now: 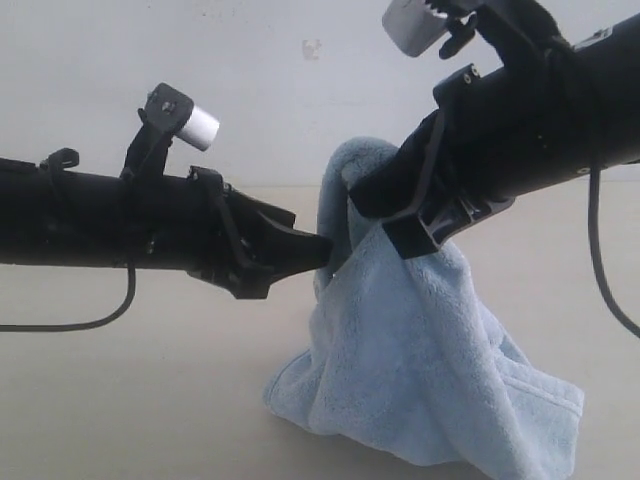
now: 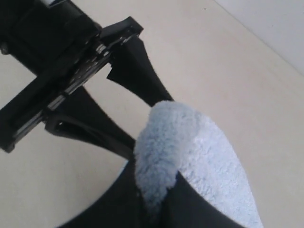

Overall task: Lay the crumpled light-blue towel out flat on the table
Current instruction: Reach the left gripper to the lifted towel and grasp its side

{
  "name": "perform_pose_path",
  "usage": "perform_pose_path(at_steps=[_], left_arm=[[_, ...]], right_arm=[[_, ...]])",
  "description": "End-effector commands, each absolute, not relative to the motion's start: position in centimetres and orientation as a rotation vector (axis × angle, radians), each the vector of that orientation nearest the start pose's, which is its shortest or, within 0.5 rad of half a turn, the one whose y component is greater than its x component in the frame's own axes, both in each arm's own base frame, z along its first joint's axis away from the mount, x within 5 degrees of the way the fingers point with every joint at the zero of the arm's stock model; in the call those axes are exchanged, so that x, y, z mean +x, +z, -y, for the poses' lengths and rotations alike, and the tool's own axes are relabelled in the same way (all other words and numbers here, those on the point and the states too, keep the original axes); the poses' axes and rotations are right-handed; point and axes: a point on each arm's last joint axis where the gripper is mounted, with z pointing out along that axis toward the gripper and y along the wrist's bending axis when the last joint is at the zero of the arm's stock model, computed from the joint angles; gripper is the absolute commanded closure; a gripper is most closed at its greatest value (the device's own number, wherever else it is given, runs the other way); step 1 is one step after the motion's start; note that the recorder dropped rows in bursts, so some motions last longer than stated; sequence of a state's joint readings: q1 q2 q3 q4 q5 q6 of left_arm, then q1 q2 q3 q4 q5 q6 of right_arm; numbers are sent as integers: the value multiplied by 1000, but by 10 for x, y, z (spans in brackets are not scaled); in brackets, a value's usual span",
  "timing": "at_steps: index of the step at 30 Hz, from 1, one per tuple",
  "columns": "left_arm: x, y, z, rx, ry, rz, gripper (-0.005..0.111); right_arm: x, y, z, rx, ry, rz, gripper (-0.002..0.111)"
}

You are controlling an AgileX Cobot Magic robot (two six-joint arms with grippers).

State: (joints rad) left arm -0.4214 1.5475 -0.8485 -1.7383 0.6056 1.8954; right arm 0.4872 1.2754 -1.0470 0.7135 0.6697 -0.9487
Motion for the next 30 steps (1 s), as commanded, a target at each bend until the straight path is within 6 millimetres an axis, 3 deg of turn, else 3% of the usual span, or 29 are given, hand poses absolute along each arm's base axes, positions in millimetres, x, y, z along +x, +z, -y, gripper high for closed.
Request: perform_pose_path(at_steps=[1, 14, 23, 30], left_arm=[[273, 252, 183, 916, -814, -1820, 47], [287, 210, 191, 931, -871, -1934, 47], [300, 207, 198, 926, -879, -1933, 47], [306, 193, 196, 906, -824, -1996, 47]], right_arm=[[220, 341, -160, -1118, 554, -1931, 107], [220, 342, -160, -1110, 548, -1927, 107], [220, 342, -160, -1110, 548, -1927, 107], [220, 342, -160, -1110, 548, -1927, 107]])
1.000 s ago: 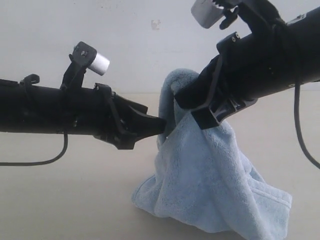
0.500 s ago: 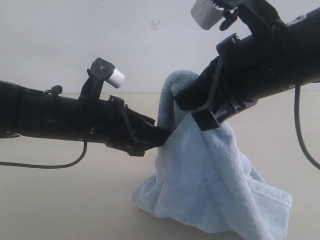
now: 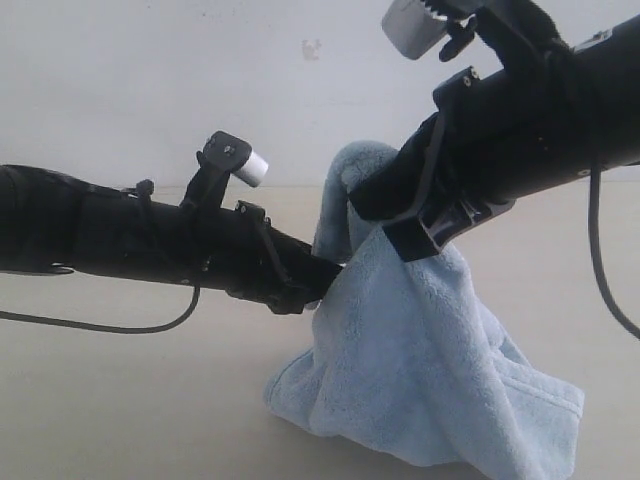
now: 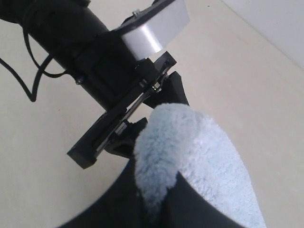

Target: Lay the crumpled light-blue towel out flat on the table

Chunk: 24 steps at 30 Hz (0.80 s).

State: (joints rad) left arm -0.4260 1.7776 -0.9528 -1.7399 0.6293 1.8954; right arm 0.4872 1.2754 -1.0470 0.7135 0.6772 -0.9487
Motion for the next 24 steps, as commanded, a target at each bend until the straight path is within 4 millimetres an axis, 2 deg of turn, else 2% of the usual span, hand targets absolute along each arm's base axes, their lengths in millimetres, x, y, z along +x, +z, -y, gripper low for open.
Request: perform_pose_path(at_steps=[1, 7, 11, 16, 24], left_arm=[[306, 193, 196, 905, -821, -1997, 47], [308, 191, 194, 900, -768, -2011, 53], [314, 187, 187, 864, -664, -2055, 63], [314, 188, 186, 859, -651, -2057, 78], [311, 210, 184, 844, -632, -2003, 96]], right_arm=[[220, 342, -160, -1110, 548, -1927, 107], [220, 342, -160, -1110, 548, -1927, 107], [220, 342, -160, -1110, 548, -1927, 107], [220, 341, -160, -1112, 550, -1928, 107], [217, 340, -160, -1141, 570, -1944, 107]])
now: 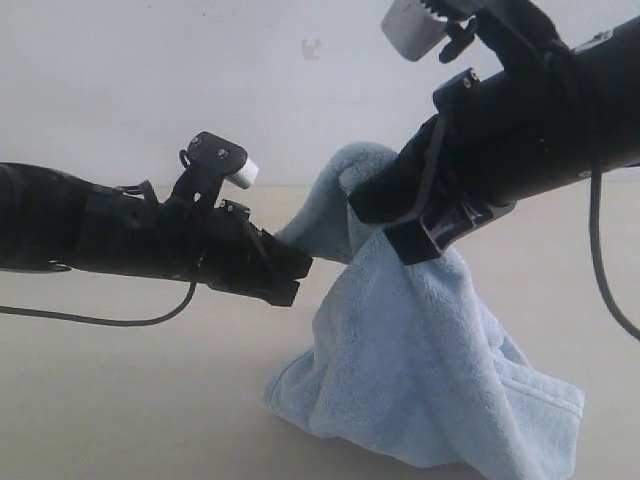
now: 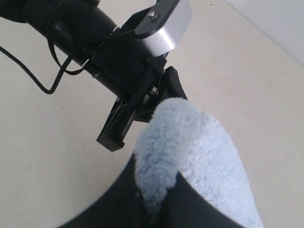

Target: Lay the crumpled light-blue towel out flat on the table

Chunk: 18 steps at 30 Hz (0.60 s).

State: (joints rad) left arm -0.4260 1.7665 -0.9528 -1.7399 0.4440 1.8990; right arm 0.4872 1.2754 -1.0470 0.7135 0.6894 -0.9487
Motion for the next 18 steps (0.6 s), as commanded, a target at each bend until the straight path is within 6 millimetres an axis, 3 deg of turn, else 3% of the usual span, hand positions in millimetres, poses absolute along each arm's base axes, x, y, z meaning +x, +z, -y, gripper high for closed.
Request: perform_pose_path(at_steps=[1, 6, 10, 18], left_arm=[[309, 214, 183, 859, -623, -1986, 97], [299, 234, 171, 862, -503, -1967, 97], [287, 237, 153, 788, -365, -2018, 97], [235, 257, 111, 609, -215, -1994, 97]], right_arm=[[217, 340, -160, -1144, 572, -1945, 107], [214, 338, -160, -1174, 592, -1967, 107], [214, 334, -157, -1161, 570, -2025, 107], [219, 321, -136, -1079, 307, -2261, 107]])
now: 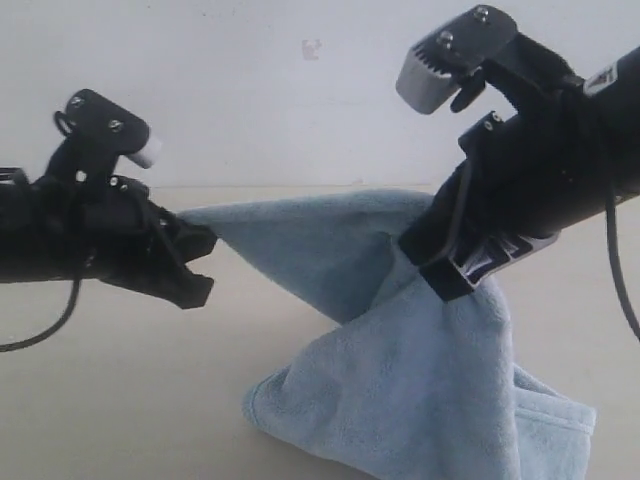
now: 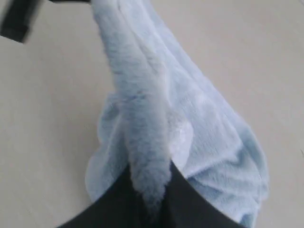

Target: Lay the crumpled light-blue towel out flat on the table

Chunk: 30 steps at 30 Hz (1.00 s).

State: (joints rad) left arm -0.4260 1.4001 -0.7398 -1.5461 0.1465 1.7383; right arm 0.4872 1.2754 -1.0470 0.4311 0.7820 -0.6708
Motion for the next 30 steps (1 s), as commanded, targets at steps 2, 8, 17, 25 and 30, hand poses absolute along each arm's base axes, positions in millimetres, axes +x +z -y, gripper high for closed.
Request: perform_pose_path(at_steps=[2, 8, 17, 25, 30], left_arm=[[220, 264, 96, 506, -165, -1978, 97], [180, 298, 63, 224, -144, -1851, 97], [150, 305, 60, 361, -199, -1730, 95], [150, 235, 101, 682, -582, -1941, 63], [173, 184, 111, 678, -581, -2227, 56]], right_arm=[[217, 320, -136, -1092, 303, -2281, 103], [214, 322, -142, -1089, 416, -2262, 48], [212, 326, -149, -1089, 523, -2218, 72], [208, 324, -148, -1129, 540, -2246, 74], [207, 324, -149, -1120, 567, -2249, 74]])
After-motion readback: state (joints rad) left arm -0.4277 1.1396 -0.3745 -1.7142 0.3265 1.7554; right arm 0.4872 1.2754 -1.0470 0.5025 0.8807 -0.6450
